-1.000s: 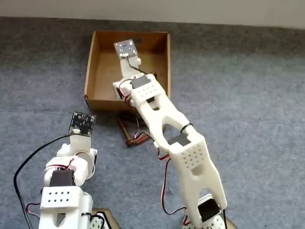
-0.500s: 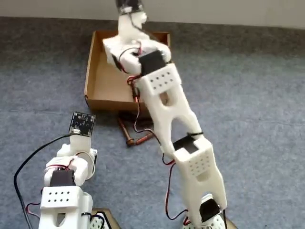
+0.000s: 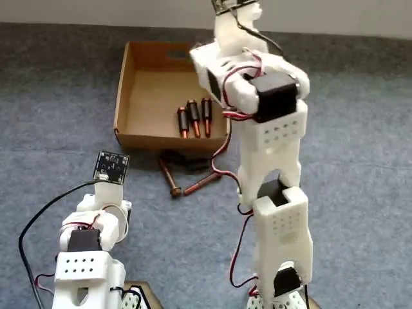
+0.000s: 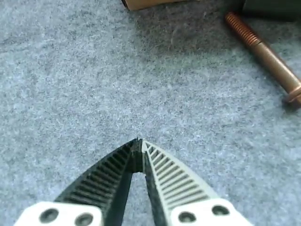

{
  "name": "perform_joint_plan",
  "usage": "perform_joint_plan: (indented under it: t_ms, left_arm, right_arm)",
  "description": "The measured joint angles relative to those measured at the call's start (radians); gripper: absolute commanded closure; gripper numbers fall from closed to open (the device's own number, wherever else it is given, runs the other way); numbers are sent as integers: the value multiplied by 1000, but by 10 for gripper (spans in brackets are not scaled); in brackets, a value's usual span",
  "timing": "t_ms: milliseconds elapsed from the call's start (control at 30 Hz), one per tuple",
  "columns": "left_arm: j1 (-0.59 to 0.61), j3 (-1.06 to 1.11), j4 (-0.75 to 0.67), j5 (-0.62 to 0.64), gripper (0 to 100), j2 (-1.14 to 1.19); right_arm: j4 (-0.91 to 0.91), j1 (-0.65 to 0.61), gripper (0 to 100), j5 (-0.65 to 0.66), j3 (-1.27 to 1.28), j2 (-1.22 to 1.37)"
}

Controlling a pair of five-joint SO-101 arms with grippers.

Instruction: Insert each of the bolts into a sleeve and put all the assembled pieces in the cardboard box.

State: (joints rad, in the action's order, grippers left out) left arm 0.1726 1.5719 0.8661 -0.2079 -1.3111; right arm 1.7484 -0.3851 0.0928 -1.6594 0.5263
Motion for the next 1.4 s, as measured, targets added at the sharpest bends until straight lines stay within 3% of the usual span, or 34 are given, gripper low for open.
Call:
perform_joint_plan:
  t_ms: [200,333,533,700,900,1100,1200,1400]
  left_arm:
    - [0,0,0,0,980,0]
    - [0,3,0,0,980,0]
    - [0,3,0,0,980,0]
    - [0,3,0,0,980,0]
    - [0,3,0,0,980,0]
    - [0,3,0,0,980,0]
    - [0,3,0,0,980,0]
    - [0,3,0,0,980,0]
  right_arm:
    - [5,48,950,2,6,-183]
    - [5,48,904,2,167,-379]
    - [5,48,904,2,694,-735]
    - [-21,-72,904,2,1258,-1007]
    - [-336,-287,901,8,1990,-1292]
    - [-804,-316,899,60,2611,-1364]
    - [-944,-330,899,150,2723,-1297]
    - [-1037,-334,888,358,2679,-1014]
